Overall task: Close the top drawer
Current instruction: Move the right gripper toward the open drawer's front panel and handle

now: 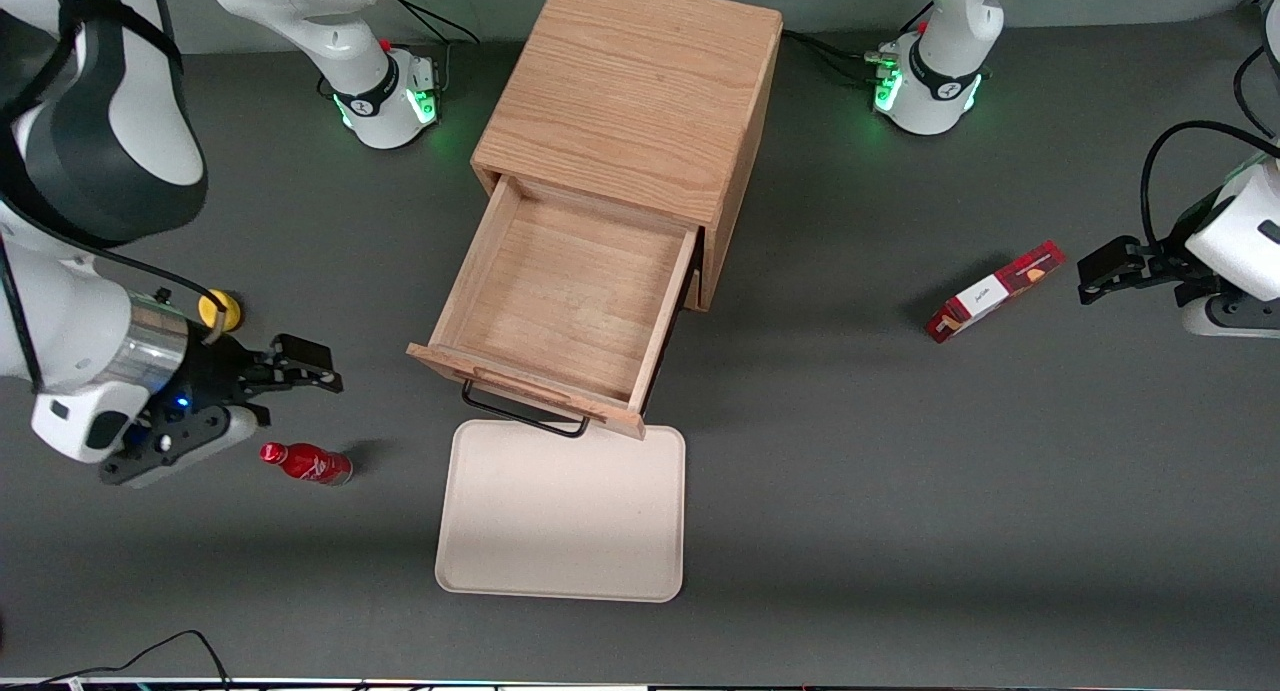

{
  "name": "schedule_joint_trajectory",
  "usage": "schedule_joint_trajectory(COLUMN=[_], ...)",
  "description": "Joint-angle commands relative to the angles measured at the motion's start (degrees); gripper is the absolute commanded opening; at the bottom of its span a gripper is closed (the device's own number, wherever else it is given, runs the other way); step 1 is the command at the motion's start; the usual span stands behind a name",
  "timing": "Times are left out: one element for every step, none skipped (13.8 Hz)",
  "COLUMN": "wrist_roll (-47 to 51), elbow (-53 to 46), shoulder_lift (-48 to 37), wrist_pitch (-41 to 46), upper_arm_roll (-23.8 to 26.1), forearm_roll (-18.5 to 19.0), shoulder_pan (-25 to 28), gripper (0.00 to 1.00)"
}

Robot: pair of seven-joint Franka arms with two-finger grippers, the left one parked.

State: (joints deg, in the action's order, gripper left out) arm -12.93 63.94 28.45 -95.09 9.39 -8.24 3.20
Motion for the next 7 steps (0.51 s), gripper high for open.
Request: schedule_joint_trajectory(wrist_roll=[-4.5, -5.1, -6.2, -9.1, -12.2, -15.6, -18.9], elbow=[-7.5, -8.1, -8.3, -8.6, -8.7, -8.7, -8.7], shoulder_lift=[5.7, 6.4, 7.3, 7.9, 8.6, 9.2, 9.9], wrist_pitch=[0.2, 0.2, -0.2, -0.3, -0.6, -1.5, -2.5], upper_arm_roll=[4.1, 5.5, 6.8, 7.1, 7.2, 7.3, 7.3], forearm_roll=[-1.2, -1.1, -1.1, -1.1, -1.1, -1.1, -1.1], shoulder_pan=[0.8, 1.0, 1.4, 2.5, 2.6, 2.8, 3.2], gripper=[1.0, 1.0, 1.0, 1.0, 1.0, 1.0, 1.0])
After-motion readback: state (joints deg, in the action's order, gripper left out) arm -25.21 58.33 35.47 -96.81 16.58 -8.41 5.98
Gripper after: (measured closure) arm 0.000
